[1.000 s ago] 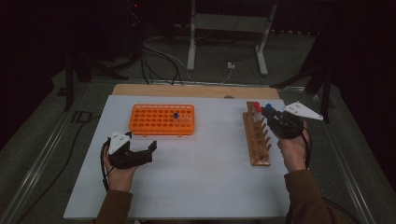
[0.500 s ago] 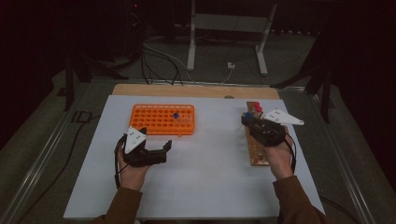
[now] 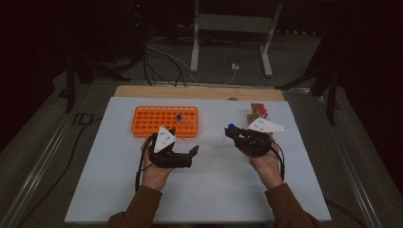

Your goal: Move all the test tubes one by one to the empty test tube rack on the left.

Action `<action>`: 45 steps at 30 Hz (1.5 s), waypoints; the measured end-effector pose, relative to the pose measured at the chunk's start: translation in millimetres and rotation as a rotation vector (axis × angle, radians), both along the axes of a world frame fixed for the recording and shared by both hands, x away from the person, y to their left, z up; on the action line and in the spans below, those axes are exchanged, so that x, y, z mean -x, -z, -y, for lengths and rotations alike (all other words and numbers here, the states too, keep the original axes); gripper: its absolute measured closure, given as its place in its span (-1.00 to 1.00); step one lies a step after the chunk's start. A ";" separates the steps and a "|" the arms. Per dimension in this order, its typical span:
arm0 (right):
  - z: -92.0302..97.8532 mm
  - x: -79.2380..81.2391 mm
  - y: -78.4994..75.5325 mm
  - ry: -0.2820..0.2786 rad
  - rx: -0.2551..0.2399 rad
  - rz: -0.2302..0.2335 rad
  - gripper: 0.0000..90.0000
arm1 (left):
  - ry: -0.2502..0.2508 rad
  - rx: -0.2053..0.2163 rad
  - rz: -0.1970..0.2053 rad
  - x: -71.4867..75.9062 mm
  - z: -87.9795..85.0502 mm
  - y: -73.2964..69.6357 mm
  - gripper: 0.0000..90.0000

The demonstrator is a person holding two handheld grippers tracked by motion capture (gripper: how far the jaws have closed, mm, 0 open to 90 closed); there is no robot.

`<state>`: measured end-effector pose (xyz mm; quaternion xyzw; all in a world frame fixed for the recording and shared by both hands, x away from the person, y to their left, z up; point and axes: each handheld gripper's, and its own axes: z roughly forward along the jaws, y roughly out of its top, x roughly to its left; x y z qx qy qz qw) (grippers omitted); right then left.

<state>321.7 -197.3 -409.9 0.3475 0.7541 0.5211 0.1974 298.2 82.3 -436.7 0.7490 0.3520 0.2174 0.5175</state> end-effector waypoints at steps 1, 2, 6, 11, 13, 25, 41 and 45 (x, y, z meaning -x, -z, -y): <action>-3.1 0.6 0.6 -0.009 0.003 -0.002 0.71 | 0.011 0.003 -0.004 -0.2 3.8 0.2 -0.91; -6.1 1.3 1.1 -0.019 0.005 -0.005 0.71 | 0.021 0.000 -0.004 -0.5 7.3 0.4 -0.88; -16.8 4.0 2.4 -0.051 -0.001 -0.015 0.71 | 0.051 -0.017 -0.003 -1.4 20.9 1.1 -0.84; -26.5 6.4 3.7 -0.084 -0.016 -0.029 0.71 | 0.081 -0.059 0.004 -0.4 37.3 2.8 -0.83; -29.9 7.2 4.3 -0.096 -0.019 -0.038 0.71 | 0.077 -0.081 0.013 -0.3 42.0 4.0 -0.75; -38.5 8.8 6.4 -0.141 -0.043 -0.062 0.71 | 0.064 -0.143 0.063 0.9 49.5 8.1 0.38; -37.2 9.3 6.1 -0.146 -0.044 -0.065 0.71 | 0.107 -0.121 0.076 3.8 51.1 9.5 0.71; -35.2 9.8 5.8 -0.146 -0.049 -0.058 0.66 | 0.104 -0.114 0.073 3.1 51.1 9.8 0.72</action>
